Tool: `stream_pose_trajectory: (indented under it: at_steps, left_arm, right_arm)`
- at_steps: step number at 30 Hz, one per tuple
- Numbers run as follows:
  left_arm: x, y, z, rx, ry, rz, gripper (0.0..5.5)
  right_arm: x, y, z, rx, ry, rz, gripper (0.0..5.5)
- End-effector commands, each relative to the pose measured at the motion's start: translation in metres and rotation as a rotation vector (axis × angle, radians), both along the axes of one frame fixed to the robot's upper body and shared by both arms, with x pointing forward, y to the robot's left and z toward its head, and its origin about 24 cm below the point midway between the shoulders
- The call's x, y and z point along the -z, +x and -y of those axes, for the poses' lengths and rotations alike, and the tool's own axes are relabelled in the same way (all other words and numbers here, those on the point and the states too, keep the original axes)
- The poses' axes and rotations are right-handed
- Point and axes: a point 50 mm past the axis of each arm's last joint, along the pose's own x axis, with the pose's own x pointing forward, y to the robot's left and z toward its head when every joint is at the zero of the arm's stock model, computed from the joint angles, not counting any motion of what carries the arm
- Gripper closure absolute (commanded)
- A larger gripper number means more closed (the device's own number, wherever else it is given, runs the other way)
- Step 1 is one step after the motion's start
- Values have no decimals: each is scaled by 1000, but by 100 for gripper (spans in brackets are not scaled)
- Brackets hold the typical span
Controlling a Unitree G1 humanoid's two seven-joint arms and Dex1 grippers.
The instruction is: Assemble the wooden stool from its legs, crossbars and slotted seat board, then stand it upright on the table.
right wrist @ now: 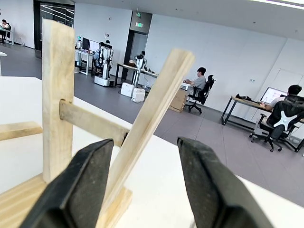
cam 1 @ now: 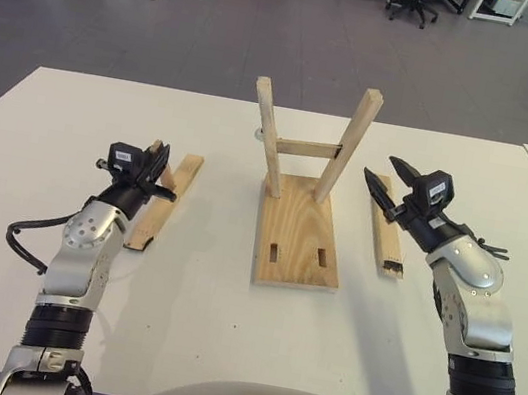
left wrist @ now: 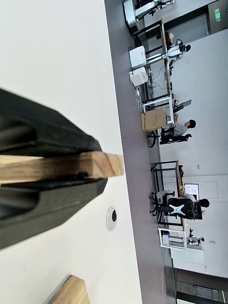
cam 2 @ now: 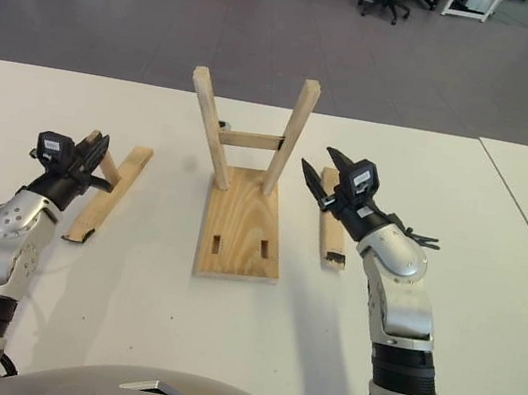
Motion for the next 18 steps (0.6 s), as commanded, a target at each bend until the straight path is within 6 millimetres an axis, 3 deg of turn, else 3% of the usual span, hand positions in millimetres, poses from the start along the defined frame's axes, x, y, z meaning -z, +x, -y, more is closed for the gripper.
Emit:
stream_pose_trajectory:
  at_steps: [1, 8, 11, 14, 18]
  left_arm:
    - [20, -8, -7, -9, -46, -179, 455]
    - [9, -13, -9, 70, 97, -298, 343]
    - [12, -22, -14, 63, 115, -431, 272]
    - [16, -29, -3, 96, 75, -509, 228]
    - [31, -34, -1, 107, 99, -575, 210]
  right_arm:
    - [-5, 4, -2, -5, -20, 24, 300]
    - [-3, 6, -4, 5, -12, 28, 300]
    - [-3, 6, -4, 4, -14, 28, 300]
    - [-2, 5, -5, 0, -15, 26, 300]
    - [-1, 5, -6, -2, -20, 27, 300]
